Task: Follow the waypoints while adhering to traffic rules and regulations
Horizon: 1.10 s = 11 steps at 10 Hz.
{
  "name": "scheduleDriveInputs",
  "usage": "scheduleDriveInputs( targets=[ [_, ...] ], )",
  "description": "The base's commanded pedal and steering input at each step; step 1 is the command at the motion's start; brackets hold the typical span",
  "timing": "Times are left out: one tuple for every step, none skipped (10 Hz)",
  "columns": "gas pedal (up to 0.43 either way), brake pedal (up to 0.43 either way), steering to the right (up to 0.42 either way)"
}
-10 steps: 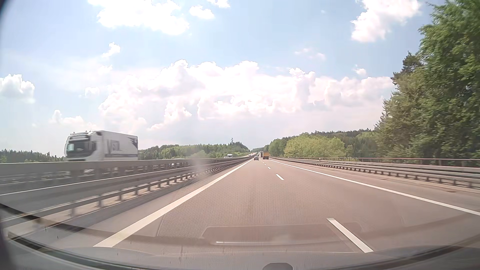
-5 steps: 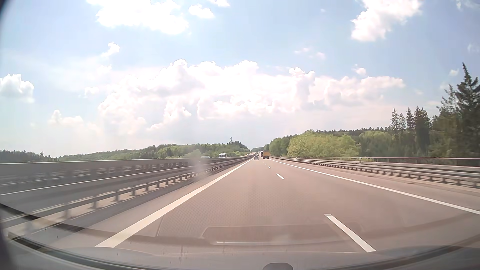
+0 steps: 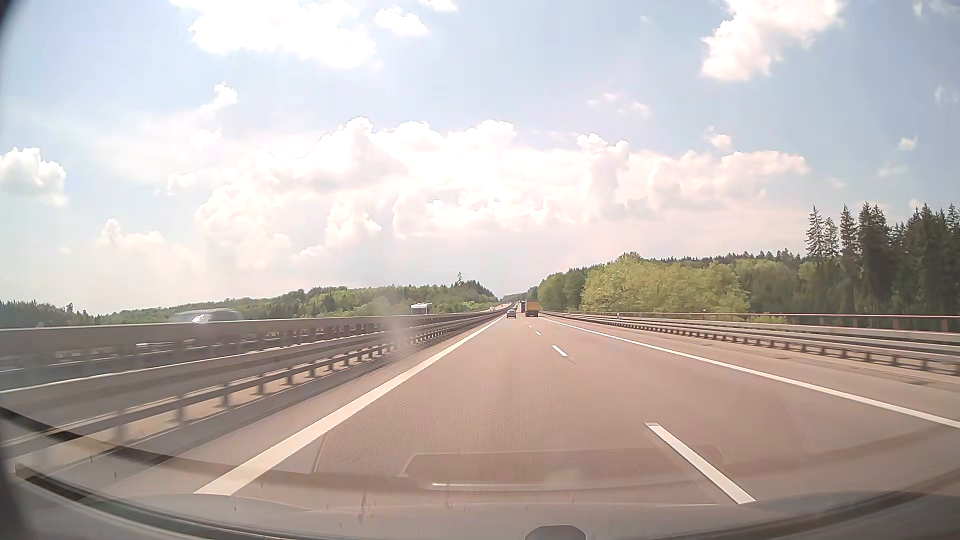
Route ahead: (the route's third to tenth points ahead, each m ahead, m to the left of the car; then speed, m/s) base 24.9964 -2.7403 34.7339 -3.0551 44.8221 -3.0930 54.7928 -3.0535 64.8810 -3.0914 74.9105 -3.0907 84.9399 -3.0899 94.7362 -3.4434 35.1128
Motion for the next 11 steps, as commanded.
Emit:
scheduleDriveInputs(
  targets=[
    [0.268,0.0,0.0],
    [0.268,0.0,0.0],
    [0.268,0.0,0.0],
    [0.268,0.0,-0.001],
    [0.268,0.0,0.0],
    [0.268,0.0,0.0],
    [0.268,0.0,0.0],
    [0.268,0.0,0.0],
    [0.268,0.0,0.0],
    [0.268,0.0,0.0],
    [0.268,0.0,0.0]
  ],
)
